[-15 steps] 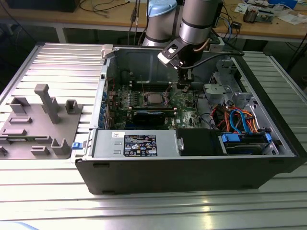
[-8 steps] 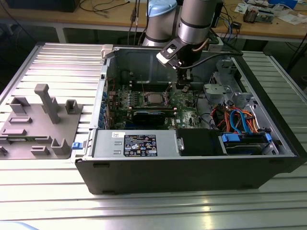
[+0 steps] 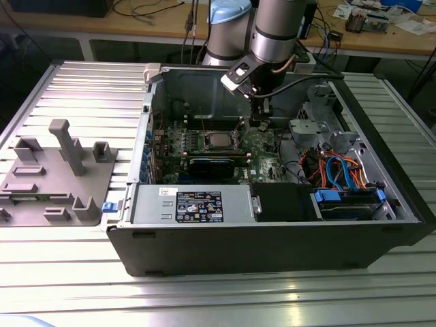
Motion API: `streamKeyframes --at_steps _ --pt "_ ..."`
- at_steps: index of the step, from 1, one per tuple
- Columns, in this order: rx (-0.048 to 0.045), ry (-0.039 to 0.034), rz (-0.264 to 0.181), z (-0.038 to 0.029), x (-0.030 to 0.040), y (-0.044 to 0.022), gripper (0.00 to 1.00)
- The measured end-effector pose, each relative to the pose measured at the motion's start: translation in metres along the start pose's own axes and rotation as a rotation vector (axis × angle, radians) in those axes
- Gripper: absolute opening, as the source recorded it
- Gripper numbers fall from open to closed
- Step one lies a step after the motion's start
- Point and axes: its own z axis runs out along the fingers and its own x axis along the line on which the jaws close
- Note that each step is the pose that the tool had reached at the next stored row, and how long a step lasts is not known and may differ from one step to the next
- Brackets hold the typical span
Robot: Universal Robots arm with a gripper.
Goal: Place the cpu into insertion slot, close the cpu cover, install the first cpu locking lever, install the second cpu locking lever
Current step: 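Close the cpu cover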
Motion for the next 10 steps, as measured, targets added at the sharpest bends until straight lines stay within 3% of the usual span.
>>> streamKeyframes --at_steps 10 --pt "0.0000 0.0003 -0.001 0.0000 -0.0011 -0.0036 0.11"
